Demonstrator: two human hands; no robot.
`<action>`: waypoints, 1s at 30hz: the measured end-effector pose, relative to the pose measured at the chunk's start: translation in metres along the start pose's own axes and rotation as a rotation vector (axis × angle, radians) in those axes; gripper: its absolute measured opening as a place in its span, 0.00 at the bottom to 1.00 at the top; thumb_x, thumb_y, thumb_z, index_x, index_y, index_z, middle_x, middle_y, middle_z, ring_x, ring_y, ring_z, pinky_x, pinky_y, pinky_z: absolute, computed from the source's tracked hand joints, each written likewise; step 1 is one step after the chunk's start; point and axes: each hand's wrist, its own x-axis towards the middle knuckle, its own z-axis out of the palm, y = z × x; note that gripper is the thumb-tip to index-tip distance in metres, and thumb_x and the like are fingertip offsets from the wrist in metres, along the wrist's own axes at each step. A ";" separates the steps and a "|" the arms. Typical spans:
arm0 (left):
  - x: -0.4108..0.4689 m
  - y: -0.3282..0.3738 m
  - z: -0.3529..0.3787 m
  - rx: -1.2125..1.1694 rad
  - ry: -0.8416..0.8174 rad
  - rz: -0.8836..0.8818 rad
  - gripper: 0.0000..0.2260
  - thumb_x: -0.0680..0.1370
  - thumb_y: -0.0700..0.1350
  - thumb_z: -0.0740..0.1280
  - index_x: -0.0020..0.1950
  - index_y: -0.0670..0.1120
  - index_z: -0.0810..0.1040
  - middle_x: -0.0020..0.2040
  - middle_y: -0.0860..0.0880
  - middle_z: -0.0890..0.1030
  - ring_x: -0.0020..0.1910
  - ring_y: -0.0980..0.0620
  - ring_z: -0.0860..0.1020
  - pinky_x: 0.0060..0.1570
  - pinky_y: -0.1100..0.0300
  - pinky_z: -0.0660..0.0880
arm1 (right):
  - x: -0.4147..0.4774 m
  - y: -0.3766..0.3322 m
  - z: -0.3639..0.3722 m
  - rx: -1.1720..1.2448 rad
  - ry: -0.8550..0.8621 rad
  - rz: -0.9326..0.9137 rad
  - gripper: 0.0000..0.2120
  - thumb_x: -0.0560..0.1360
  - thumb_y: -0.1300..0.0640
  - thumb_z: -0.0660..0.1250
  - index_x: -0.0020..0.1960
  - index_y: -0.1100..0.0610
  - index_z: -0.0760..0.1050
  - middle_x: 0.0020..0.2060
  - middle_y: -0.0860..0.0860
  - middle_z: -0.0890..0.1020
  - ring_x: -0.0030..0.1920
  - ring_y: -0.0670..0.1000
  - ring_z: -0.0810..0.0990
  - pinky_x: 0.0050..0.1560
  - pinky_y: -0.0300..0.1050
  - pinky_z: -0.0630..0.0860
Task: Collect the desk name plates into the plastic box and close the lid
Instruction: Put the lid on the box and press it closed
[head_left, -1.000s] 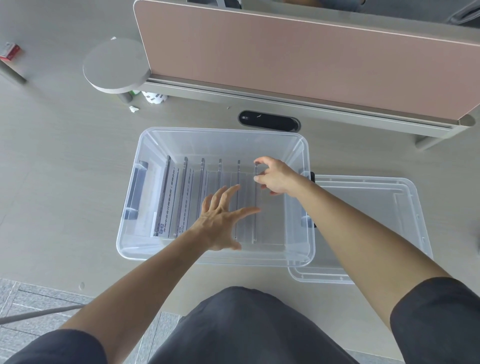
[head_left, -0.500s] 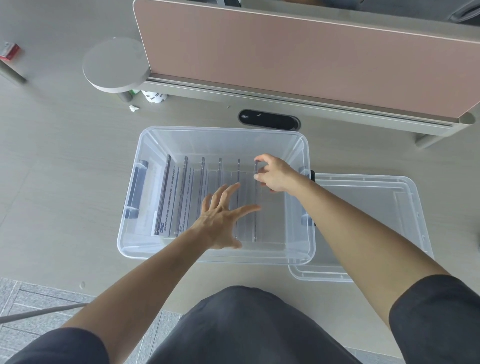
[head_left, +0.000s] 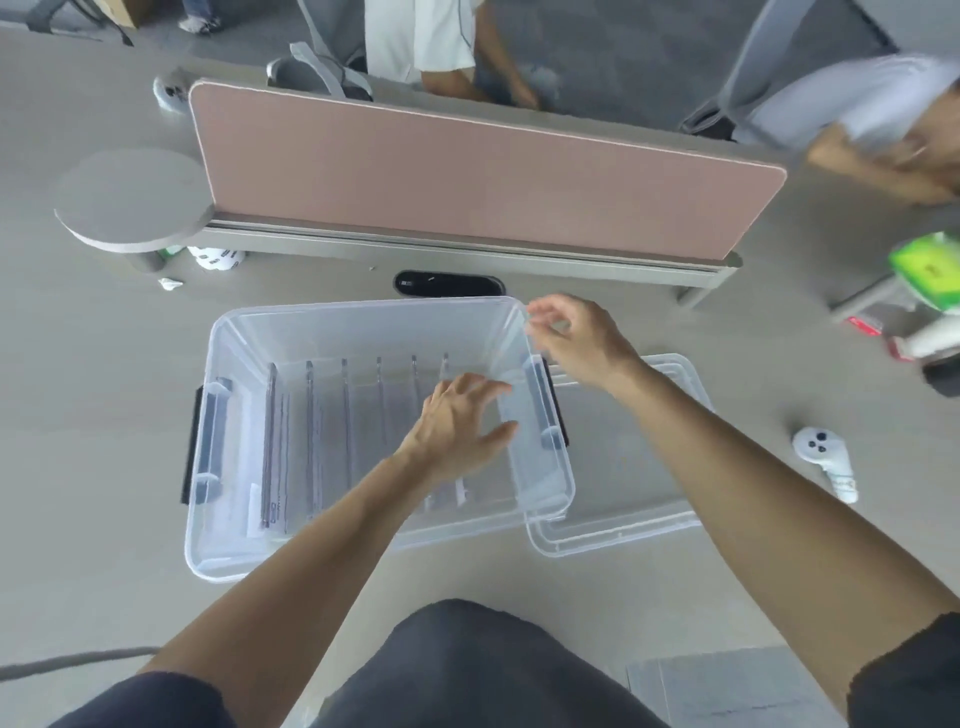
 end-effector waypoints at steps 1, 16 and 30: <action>0.004 0.008 0.003 -0.038 -0.006 0.044 0.22 0.75 0.59 0.63 0.67 0.53 0.72 0.65 0.49 0.74 0.65 0.47 0.70 0.66 0.47 0.66 | -0.009 0.009 -0.014 -0.008 0.028 0.023 0.12 0.77 0.54 0.67 0.60 0.53 0.79 0.53 0.48 0.83 0.54 0.48 0.81 0.56 0.44 0.76; 0.130 0.133 0.078 0.495 -0.294 0.038 0.25 0.75 0.55 0.66 0.71 0.51 0.66 0.64 0.45 0.71 0.64 0.43 0.71 0.59 0.49 0.70 | -0.040 0.208 -0.136 -0.218 -0.082 0.235 0.12 0.76 0.48 0.69 0.57 0.51 0.79 0.53 0.49 0.83 0.50 0.51 0.81 0.52 0.45 0.77; 0.207 0.118 0.130 0.537 -0.534 -0.599 0.44 0.65 0.62 0.75 0.74 0.48 0.59 0.67 0.45 0.67 0.68 0.39 0.65 0.60 0.41 0.70 | 0.092 0.289 -0.097 -0.557 -0.522 -0.107 0.35 0.67 0.39 0.76 0.63 0.56 0.67 0.60 0.53 0.73 0.62 0.58 0.72 0.59 0.53 0.71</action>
